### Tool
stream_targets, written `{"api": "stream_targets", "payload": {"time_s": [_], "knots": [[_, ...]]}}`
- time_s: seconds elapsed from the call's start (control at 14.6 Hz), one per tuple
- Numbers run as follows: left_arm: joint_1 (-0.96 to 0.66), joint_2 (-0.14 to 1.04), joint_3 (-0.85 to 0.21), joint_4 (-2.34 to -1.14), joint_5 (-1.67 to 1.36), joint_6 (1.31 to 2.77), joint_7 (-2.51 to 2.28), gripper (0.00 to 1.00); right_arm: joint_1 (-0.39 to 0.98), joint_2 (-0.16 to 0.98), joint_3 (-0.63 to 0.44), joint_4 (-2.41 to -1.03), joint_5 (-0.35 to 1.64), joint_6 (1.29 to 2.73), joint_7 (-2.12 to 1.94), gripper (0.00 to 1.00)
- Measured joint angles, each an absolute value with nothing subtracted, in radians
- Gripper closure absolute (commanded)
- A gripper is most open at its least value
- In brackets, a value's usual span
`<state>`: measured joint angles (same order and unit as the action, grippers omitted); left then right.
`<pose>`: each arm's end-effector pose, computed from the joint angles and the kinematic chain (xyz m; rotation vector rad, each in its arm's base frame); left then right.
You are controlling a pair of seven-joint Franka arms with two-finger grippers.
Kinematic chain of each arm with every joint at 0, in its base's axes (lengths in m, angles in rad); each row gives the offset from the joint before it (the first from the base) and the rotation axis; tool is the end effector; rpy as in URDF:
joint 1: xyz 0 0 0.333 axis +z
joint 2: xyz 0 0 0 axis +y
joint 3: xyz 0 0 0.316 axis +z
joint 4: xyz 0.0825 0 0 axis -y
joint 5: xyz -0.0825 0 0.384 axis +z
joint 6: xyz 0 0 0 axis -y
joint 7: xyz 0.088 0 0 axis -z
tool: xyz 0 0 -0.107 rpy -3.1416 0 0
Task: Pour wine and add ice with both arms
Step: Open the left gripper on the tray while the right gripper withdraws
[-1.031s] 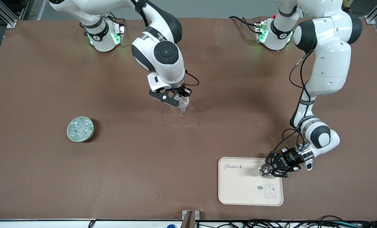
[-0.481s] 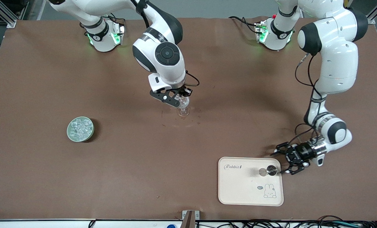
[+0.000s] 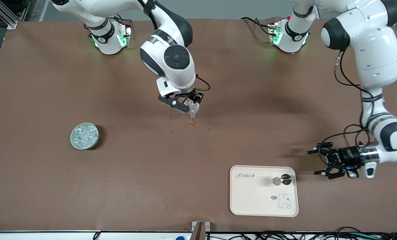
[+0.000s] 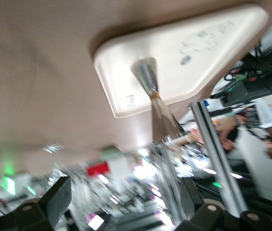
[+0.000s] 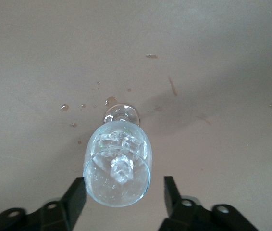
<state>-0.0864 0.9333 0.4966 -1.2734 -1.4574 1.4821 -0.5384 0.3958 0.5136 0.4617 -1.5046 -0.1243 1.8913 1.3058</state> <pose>0.7216 0.0782 0.2417 1.6829 1.2178 -0.6933 0.4877 0.4759 0.3871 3.0427 -0.6939 -0.1998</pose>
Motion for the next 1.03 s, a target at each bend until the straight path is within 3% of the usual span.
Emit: {"api": "stream_targets", "payload": {"time_s": [0.27,0.41,0.76,1.03], "knots": [[-0.098,0.880,0.572,-1.169,-1.373,1.552,-0.459,0.00,0.392,0.513,0.461,-1.500,-0.124,1.889,1.306,0.00],[-0.094,0.848,0.614,-1.162,-1.334,1.555,-0.346,0.00,0.373,0.501,0.462,-1.484,-0.128,1.849,1.297,0.00],[-0.095,0.720,0.616,-1.151,-1.062,1.555,-0.146,0.00,0.231,0.305,0.455,-1.446,-0.139,1.679,1.073,0.00],[-0.094,0.571,0.508,-1.149,-0.713,1.587,-0.059,0.00,0.179,0.152,0.264,-1.448,-0.141,1.608,0.771,0.00]]}}
